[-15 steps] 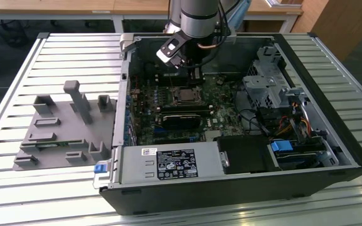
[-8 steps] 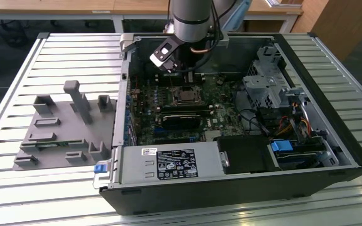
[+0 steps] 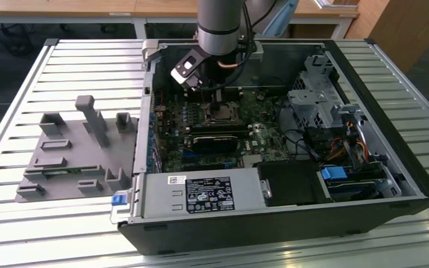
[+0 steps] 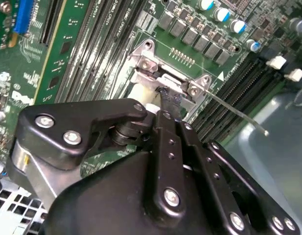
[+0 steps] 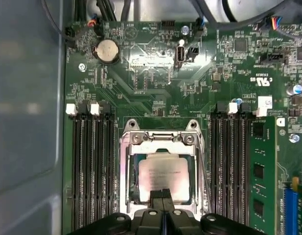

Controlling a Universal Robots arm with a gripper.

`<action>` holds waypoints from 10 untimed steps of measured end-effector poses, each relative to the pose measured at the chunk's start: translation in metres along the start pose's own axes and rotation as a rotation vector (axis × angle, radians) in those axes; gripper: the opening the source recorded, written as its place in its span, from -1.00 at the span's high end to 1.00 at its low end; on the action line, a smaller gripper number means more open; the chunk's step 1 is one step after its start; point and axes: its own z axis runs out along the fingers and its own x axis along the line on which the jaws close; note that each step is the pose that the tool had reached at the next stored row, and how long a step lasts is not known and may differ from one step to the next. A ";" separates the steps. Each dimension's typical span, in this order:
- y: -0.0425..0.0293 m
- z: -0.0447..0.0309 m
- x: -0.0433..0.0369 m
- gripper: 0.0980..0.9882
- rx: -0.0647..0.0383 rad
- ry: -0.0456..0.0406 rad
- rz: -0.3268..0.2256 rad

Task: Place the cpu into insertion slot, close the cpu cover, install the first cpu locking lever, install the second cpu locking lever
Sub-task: 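Close the cpu cover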

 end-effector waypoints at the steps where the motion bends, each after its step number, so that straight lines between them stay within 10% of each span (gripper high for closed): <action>1: -0.0004 0.0019 0.0000 0.98 0.000 0.0000 0.000; 10: 0.0003 0.0076 0.0000 0.98 0.000 -0.0022 0.000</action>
